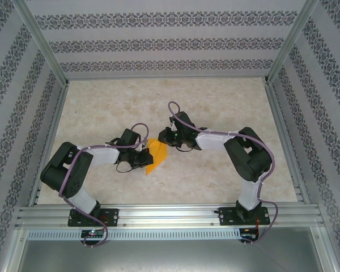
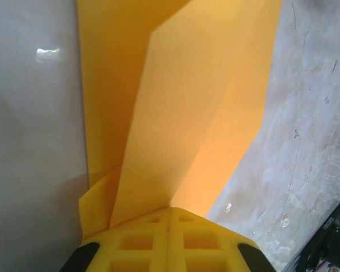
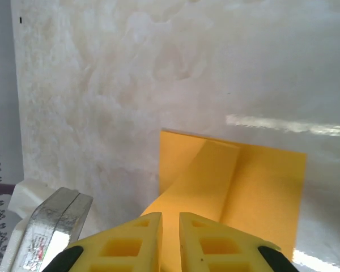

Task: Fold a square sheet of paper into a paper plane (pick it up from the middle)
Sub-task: Fourth fold the wing at the center of the table.

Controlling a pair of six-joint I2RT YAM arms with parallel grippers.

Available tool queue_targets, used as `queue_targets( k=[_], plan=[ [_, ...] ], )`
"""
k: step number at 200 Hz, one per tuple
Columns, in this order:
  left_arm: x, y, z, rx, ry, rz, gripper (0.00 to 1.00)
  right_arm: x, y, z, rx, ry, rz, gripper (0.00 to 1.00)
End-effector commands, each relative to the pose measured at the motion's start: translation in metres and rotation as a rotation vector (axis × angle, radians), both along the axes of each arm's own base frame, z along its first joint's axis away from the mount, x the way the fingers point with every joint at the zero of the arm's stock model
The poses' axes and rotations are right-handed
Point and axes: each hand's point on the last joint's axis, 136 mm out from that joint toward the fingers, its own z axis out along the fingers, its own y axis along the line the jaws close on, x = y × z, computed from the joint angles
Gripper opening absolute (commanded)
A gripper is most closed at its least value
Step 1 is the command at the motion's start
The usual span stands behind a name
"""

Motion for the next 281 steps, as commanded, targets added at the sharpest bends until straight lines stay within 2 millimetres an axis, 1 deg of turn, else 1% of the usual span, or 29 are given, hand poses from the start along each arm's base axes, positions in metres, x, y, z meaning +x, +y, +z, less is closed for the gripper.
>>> queue_targets(
  k=[1, 23, 40, 45, 67, 82, 103, 111, 131, 149, 163, 187, 202, 217, 229, 235, 252, 271, 281],
  plan=[
    [-0.036, 0.041, -0.050, 0.232, 0.121, 0.009, 0.02, -0.016, 0.020, -0.005, 0.007, -0.014, 0.072, 0.16],
    [-0.035, 0.040, -0.049, 0.228, 0.119, 0.006, 0.02, -0.024, 0.031, -0.019, 0.006, 0.017, 0.094, 0.15],
    [-0.036, 0.041, -0.050, 0.230, 0.122, 0.004, 0.02, -0.028, 0.038, -0.025, 0.019, 0.027, 0.107, 0.15],
    [-0.036, 0.041, -0.050, 0.229, 0.123, 0.003, 0.02, -0.028, 0.038, -0.029, 0.010, 0.034, 0.108, 0.15],
    [-0.038, 0.043, -0.053, 0.238, 0.126, 0.000, 0.02, -0.023, 0.027, -0.051, -0.051, 0.069, 0.069, 0.15],
    [-0.043, 0.047, -0.056, 0.255, 0.136, -0.004, 0.02, -0.013, 0.017, -0.059, -0.078, 0.086, 0.023, 0.15],
    [-0.051, 0.053, -0.062, 0.277, 0.152, -0.007, 0.02, 0.001, 0.004, -0.060, -0.123, 0.080, -0.025, 0.15],
    [-0.053, 0.054, -0.064, 0.277, 0.157, -0.007, 0.02, 0.007, 0.002, -0.058, -0.135, 0.070, -0.031, 0.15],
    [-0.059, 0.055, -0.068, 0.279, 0.165, -0.015, 0.02, 0.021, -0.008, -0.061, -0.165, 0.072, -0.060, 0.15],
    [-0.060, 0.056, -0.070, 0.280, 0.170, -0.017, 0.02, 0.033, -0.018, -0.066, -0.175, 0.077, -0.089, 0.16],
    [-0.060, 0.055, -0.070, 0.274, 0.172, -0.020, 0.02, 0.042, -0.023, -0.064, -0.177, 0.079, -0.098, 0.16],
    [-0.060, 0.054, -0.069, 0.268, 0.169, -0.024, 0.02, 0.053, -0.036, -0.069, -0.247, 0.089, -0.117, 0.17],
    [-0.061, 0.053, -0.069, 0.263, 0.170, -0.029, 0.02, 0.061, -0.040, -0.069, -0.261, 0.089, -0.120, 0.17],
    [-0.060, 0.053, -0.068, 0.259, 0.167, -0.028, 0.02, 0.068, -0.041, -0.066, -0.260, 0.077, -0.121, 0.17],
    [-0.060, 0.052, -0.068, 0.253, 0.164, -0.032, 0.02, 0.074, -0.039, -0.058, -0.245, 0.068, -0.117, 0.18],
    [-0.059, 0.051, -0.067, 0.250, 0.161, -0.032, 0.02, 0.076, -0.037, -0.052, -0.232, 0.056, -0.109, 0.18],
    [-0.056, 0.046, -0.062, 0.225, 0.146, -0.038, 0.02, 0.083, -0.032, -0.027, -0.215, 0.007, -0.090, 0.19],
    [-0.051, 0.044, -0.056, 0.215, 0.129, -0.042, 0.02, 0.090, -0.041, -0.001, -0.237, -0.036, -0.099, 0.21],
    [-0.051, 0.043, -0.054, 0.211, 0.125, -0.045, 0.02, 0.090, -0.045, 0.010, -0.243, -0.050, -0.100, 0.23]
  ],
)
